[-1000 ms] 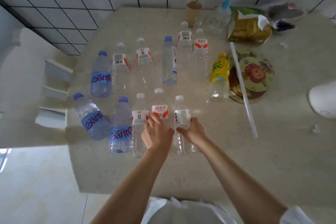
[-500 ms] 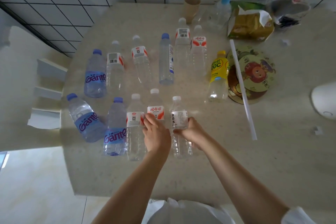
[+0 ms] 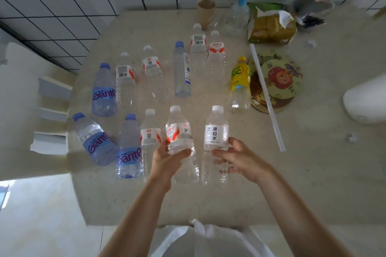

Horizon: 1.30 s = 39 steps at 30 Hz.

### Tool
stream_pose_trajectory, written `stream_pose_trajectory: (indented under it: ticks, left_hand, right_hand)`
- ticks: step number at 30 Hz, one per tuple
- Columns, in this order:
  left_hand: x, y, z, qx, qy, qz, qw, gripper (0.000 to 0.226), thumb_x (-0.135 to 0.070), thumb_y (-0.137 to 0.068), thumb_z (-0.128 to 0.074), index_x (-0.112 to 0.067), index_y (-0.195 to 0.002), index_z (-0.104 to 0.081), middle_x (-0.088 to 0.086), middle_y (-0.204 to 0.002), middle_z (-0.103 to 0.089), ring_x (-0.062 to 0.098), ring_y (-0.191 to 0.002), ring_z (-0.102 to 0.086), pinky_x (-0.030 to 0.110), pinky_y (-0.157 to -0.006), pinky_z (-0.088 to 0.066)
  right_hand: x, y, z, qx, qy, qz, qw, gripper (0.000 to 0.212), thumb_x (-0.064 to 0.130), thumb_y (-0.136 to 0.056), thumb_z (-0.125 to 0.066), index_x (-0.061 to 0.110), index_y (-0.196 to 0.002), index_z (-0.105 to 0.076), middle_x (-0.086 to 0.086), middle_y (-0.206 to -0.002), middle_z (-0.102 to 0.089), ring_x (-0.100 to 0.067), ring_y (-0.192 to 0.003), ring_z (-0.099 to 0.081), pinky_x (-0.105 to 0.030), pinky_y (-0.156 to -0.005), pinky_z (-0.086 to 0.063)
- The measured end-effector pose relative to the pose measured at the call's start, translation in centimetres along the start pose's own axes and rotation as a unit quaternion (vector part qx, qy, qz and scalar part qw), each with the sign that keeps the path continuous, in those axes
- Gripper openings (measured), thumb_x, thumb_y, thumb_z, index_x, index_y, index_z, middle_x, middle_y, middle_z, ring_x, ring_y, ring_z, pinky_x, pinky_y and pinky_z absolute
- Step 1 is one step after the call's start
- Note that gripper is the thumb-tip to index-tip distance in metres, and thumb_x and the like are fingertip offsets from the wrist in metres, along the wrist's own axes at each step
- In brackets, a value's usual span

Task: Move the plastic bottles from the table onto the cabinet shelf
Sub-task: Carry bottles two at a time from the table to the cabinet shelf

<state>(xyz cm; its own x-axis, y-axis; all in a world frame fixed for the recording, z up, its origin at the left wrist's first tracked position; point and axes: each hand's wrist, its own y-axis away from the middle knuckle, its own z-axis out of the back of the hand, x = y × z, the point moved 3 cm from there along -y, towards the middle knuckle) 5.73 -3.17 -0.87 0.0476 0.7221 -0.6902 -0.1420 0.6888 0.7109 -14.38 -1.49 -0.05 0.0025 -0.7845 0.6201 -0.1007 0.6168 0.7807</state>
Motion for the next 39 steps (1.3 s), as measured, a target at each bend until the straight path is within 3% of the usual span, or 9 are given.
stream_pose_trajectory:
  ticks: [3, 7, 11, 17, 22, 26, 30, 35, 39]
  left_hand:
    - [-0.5, 0.8, 0.3, 0.058, 0.027, -0.019, 0.998, 0.044, -0.003, -0.071, -0.080, -0.012, -0.112, -0.066, 0.013, -0.097, -0.071, 0.024, -0.078, -0.069, 0.039, -0.071, -0.056]
    - [-1.3, 1.5, 0.4, 0.120, 0.031, -0.044, 0.991, 0.055, -0.003, -0.068, -0.083, -0.017, -0.117, -0.062, 0.010, -0.108, -0.071, 0.034, -0.096, -0.069, 0.051, -0.088, -0.052]
    - [-0.9, 1.6, 0.8, 0.197, -0.003, -0.066, 0.978, 0.062, -0.009, -0.067, -0.085, -0.021, -0.122, -0.058, 0.014, -0.114, -0.067, 0.037, -0.096, -0.068, 0.050, -0.085, -0.055]
    - [0.2, 2.1, 1.3, 0.256, -0.040, -0.083, 0.962, 0.066, -0.004, -0.064, -0.085, -0.020, -0.121, -0.057, 0.010, -0.115, -0.067, 0.039, -0.098, -0.068, 0.042, -0.074, -0.058]
    - [2.4, 3.3, 0.3, 0.313, -0.065, -0.058, 0.946, 0.084, -0.004, -0.052, -0.087, -0.016, -0.127, -0.050, 0.015, -0.120, -0.064, 0.041, -0.103, -0.065, 0.040, -0.068, -0.054]
    - [3.0, 5.1, -0.7, 0.363, -0.095, -0.047, 0.926, 0.095, -0.017, -0.039, -0.090, -0.018, -0.126, -0.051, 0.017, -0.117, -0.066, 0.039, -0.100, -0.067, 0.039, -0.067, -0.055]
    - [4.4, 9.1, -2.4, 0.425, -0.147, -0.059, 0.891, 0.080, -0.008, -0.053, -0.084, -0.014, -0.125, -0.051, 0.020, -0.113, -0.068, 0.036, -0.088, -0.069, 0.029, -0.059, -0.055]
    - [7.5, 14.7, -4.6, 0.488, -0.218, -0.095, 0.840, 0.080, 0.004, -0.056, -0.084, -0.016, -0.124, -0.049, 0.010, -0.110, -0.068, 0.028, -0.089, -0.073, 0.038, -0.073, -0.059]
    - [11.7, 20.0, -6.5, 0.545, -0.271, -0.097, 0.787, 0.077, 0.017, -0.065, -0.074, -0.012, -0.129, -0.043, 0.011, -0.116, -0.065, 0.018, -0.081, -0.074, 0.030, -0.070, -0.060]
  right_hand:
    - [0.1, 1.9, 0.4, 0.023, -0.037, 0.027, 0.999, 0.047, 0.018, -0.083, -0.073, 0.020, -0.124, -0.050, -0.003, -0.109, -0.072, -0.020, -0.097, -0.071, -0.052, -0.090, -0.051]
    - [0.1, 4.1, 0.0, 0.023, -0.051, 0.073, 0.996, 0.050, 0.021, -0.084, -0.073, 0.023, -0.127, -0.049, -0.005, -0.112, -0.072, -0.023, -0.105, -0.069, -0.040, -0.078, -0.052]
    - [-0.7, 6.1, -0.8, -0.041, -0.091, 0.102, 0.990, 0.043, 0.011, -0.086, -0.068, 0.015, -0.125, -0.050, -0.008, -0.107, -0.073, -0.022, -0.099, -0.069, -0.028, -0.061, -0.049]
    - [-3.9, 8.3, -3.1, -0.143, -0.139, 0.112, 0.973, 0.047, 0.017, -0.084, -0.071, 0.015, -0.124, -0.048, -0.007, -0.108, -0.073, -0.025, -0.099, -0.071, -0.036, -0.071, -0.048]
    - [-7.8, 11.8, -4.9, -0.236, -0.247, 0.143, 0.929, 0.050, 0.005, -0.085, -0.069, 0.009, -0.127, -0.044, -0.019, -0.115, -0.068, -0.034, -0.104, -0.067, -0.017, -0.057, -0.050]
    - [-11.1, 14.7, -5.9, -0.288, -0.298, 0.162, 0.896, 0.051, 0.003, -0.083, -0.070, 0.010, -0.127, -0.046, -0.017, -0.112, -0.069, -0.031, -0.102, -0.069, -0.018, -0.060, -0.053]
    - [-15.5, 18.6, -6.7, -0.346, -0.351, 0.169, 0.854, 0.054, 0.001, -0.083, -0.069, 0.008, -0.131, -0.045, -0.019, -0.116, -0.068, -0.033, -0.105, -0.067, -0.013, -0.056, -0.049]
    - [-21.3, 23.2, -8.2, -0.403, -0.426, 0.167, 0.792, 0.051, 0.002, -0.084, -0.068, 0.006, -0.129, -0.045, -0.020, -0.115, -0.068, -0.031, -0.098, -0.069, -0.014, -0.053, -0.050]
    - [-26.9, 27.9, -9.6, -0.463, -0.457, 0.166, 0.741, 0.054, 0.008, -0.080, -0.074, 0.010, -0.127, -0.048, -0.014, -0.113, -0.070, -0.025, -0.098, -0.070, -0.015, -0.056, -0.051]
